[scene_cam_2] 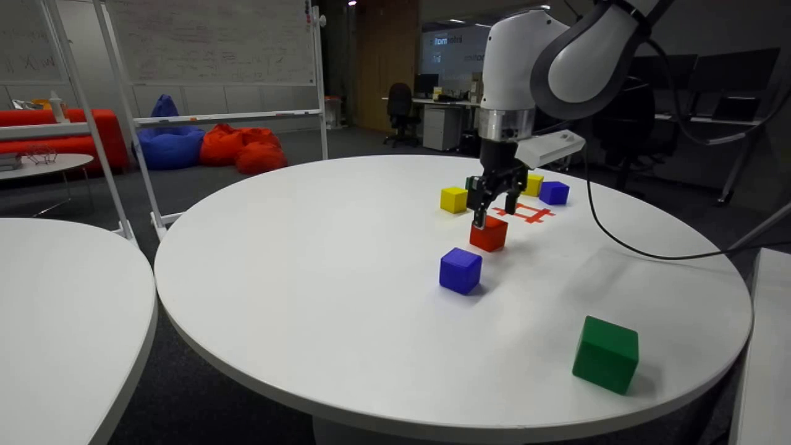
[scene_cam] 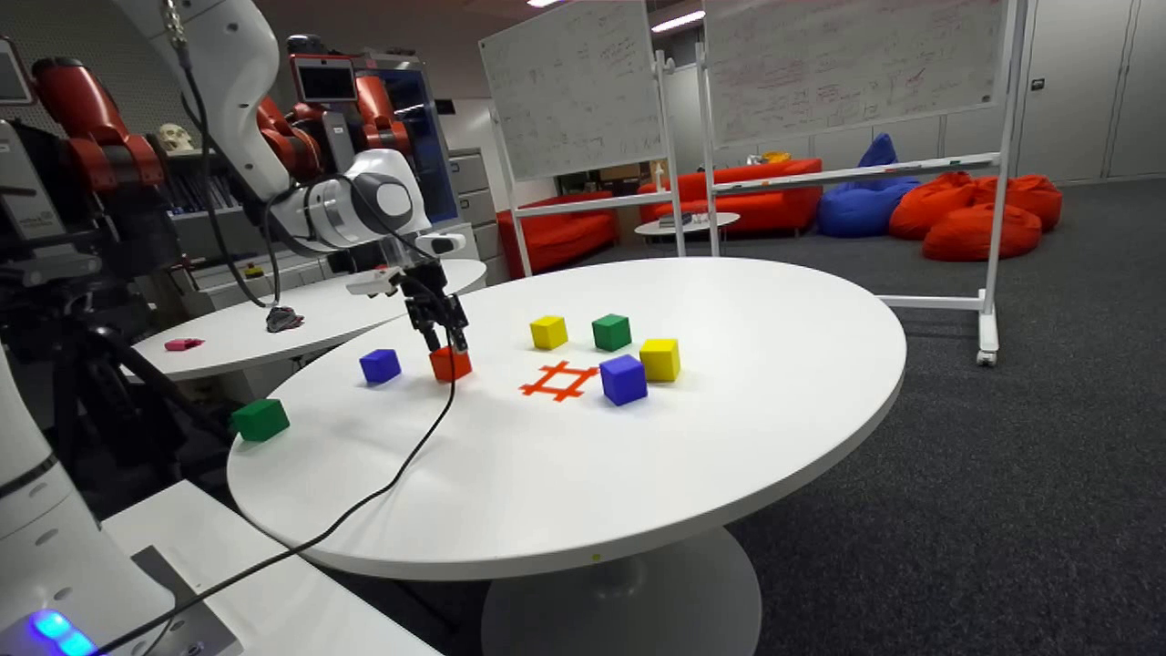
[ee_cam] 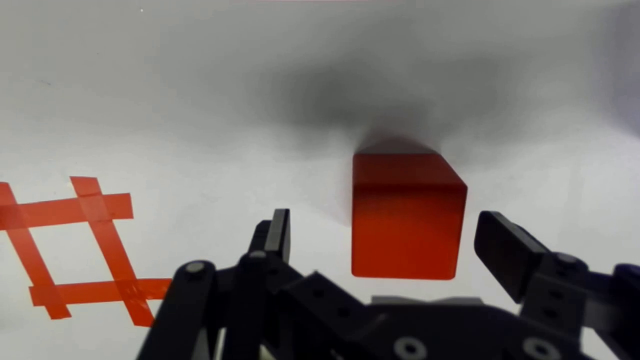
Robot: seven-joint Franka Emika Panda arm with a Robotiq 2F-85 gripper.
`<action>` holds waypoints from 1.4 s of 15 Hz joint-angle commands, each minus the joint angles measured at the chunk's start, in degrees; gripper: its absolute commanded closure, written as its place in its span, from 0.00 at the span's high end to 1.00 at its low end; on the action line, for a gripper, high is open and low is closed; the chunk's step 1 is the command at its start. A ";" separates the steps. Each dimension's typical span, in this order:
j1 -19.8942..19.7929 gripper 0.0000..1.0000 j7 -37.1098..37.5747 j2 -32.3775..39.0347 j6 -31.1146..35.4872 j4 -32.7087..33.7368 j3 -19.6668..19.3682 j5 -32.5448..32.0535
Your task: Unstack all the toy blocks then put the orange block in the marked zone
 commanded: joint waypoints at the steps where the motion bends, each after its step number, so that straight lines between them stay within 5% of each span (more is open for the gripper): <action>1: 0.88 1.00 -0.52 -0.06 -0.09 0.03 -0.81 0.64; 21: 1.27 1.00 -3.71 0.79 -0.62 0.54 0.18 0.70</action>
